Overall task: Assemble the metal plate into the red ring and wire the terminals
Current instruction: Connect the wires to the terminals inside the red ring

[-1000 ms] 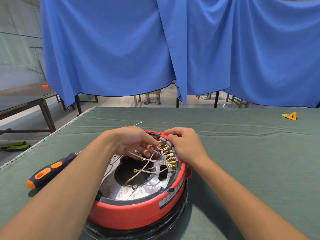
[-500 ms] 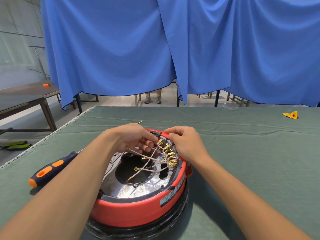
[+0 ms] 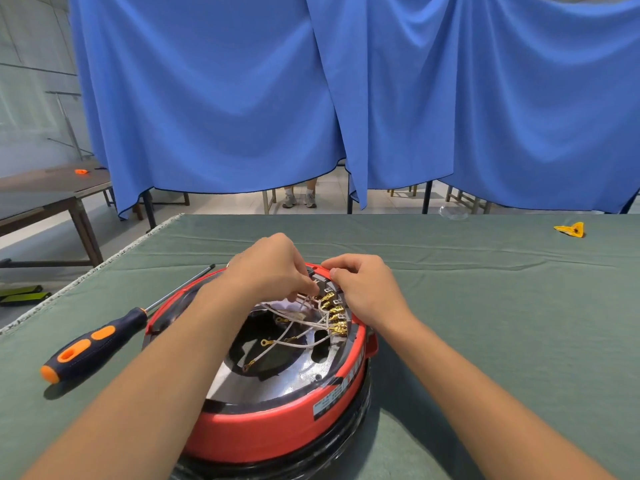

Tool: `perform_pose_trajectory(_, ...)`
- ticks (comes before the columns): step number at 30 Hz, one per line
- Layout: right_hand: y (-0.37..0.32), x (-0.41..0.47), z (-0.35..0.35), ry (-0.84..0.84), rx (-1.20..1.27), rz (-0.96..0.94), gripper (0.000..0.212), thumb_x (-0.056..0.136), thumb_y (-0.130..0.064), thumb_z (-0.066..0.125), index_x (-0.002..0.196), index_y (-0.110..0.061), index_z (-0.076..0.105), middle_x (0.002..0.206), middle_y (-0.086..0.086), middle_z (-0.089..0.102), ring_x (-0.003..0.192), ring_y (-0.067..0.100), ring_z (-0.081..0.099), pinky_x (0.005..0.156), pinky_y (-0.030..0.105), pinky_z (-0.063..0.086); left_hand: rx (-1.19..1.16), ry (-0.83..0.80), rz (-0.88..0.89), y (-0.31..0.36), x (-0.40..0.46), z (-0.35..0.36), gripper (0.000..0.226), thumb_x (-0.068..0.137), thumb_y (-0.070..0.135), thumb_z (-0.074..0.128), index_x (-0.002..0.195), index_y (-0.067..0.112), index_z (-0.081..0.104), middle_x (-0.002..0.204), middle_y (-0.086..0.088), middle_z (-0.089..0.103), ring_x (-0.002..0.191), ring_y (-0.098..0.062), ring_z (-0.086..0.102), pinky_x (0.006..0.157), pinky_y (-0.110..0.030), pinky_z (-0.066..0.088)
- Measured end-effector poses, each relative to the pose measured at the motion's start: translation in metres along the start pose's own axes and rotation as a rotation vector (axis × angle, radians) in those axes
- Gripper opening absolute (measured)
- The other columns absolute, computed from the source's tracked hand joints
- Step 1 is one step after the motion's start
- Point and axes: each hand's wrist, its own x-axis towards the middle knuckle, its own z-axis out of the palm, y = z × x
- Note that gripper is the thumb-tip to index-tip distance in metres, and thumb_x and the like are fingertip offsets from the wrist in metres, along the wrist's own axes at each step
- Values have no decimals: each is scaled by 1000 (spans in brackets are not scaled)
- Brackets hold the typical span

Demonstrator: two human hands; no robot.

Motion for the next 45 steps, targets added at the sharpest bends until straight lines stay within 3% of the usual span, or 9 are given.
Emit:
perform_pose_trajectory(3,0,0,0,6,8,2,27,89,-10,51,102,-18,74,97,-4,72,90,13,65,80,28,51,396,164,50,14,-6,1,21,78,43,72,69,25,67,59,7,57,64,-18,58,54,-26,35)
perform_pose_trajectory(7,0,0,0,14,2,-2,27,89,-11,52,102,-19,74,98,-5,71,94,11,62,80,25,47,732,267,257,24,-9,8,7,89,29,62,86,23,60,71,2,45,66,-23,43,57,-30,29)
perform_pose_trajectory(11,0,0,1,15,10,-5,27,89,-11,52,102,-19,74,98,-4,72,94,13,63,83,29,50,674,245,217,19,-9,10,13,90,30,61,95,18,65,65,3,36,65,-23,43,57,-30,30)
perform_pose_trajectory(17,1,1,1,13,-2,-9,26,90,-12,51,102,-18,74,98,-4,72,87,12,65,81,30,52,342,139,62,10,-8,9,17,84,31,65,82,14,69,71,-1,63,68,-22,59,50,-26,34)
perform_pose_trajectory(21,1,1,1,14,-5,-9,26,90,-13,51,103,-17,73,101,-2,72,95,14,64,86,34,51,195,88,-4,7,-7,9,19,85,27,65,82,10,71,70,-5,66,68,-23,62,52,-27,41)
perform_pose_trajectory(32,0,-1,-1,37,-41,-42,25,90,-13,53,104,-16,74,103,-3,72,96,10,62,84,26,48,347,207,48,13,-10,11,12,89,20,60,90,15,71,78,-3,65,67,-21,57,47,-26,32)
perform_pose_trajectory(45,-2,-1,-3,33,-92,-67,23,91,-14,55,103,-17,75,103,-3,73,97,11,63,85,29,51,461,260,104,17,-13,11,11,88,19,57,88,16,68,76,-1,57,66,-22,50,47,-26,26)
